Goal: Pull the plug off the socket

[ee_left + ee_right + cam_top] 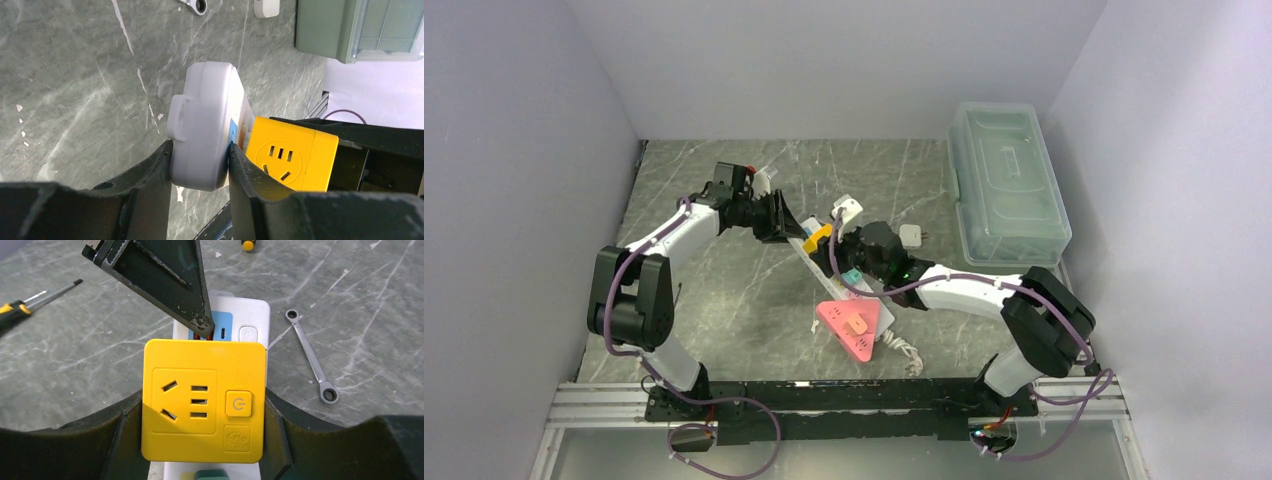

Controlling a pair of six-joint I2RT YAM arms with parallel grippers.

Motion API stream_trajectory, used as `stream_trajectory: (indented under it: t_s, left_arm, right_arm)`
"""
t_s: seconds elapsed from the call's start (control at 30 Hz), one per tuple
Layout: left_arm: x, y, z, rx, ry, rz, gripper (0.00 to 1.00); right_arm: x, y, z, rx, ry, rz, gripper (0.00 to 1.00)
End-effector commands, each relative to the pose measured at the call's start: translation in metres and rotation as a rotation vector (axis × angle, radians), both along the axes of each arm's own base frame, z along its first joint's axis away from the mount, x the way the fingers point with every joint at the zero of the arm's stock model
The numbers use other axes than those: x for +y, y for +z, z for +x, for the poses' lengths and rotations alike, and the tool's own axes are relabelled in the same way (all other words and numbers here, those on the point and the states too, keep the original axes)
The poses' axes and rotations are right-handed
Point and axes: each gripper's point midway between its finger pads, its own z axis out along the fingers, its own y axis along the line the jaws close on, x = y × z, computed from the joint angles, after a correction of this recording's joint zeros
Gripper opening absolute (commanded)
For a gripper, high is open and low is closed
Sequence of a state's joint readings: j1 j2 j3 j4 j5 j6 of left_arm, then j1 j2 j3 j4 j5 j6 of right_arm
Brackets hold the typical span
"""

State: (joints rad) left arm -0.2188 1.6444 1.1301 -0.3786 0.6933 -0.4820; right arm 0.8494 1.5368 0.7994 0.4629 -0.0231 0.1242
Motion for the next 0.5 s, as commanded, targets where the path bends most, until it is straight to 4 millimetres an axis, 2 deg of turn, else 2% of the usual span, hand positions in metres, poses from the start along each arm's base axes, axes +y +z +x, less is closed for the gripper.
stream_trajectory:
  t_s: [0.0, 0.27, 0.47]
  left_arm:
    - [0.0242, -0.0088, 0.026, -0.101, 0.046, 0.138, 0.0]
    - [0.0259, -0.0058, 0.0276, -0.123, 0.047, 0.149, 0.0]
    - [0.0229, -0.0022, 0.0261, -0.156, 0.023, 0.158, 0.0]
  right_arm:
    - [-0.0026, 0.0151, 0.0124, -0.12, -0.08, -0.098, 0.0]
    - [-0.0022, 0.0181, 0.0107, -0.102, -0.067, -0.071, 0.0]
    - [-0.0076, 0.0204, 0.0138, -0.006, 0.018, 0.029, 0.0]
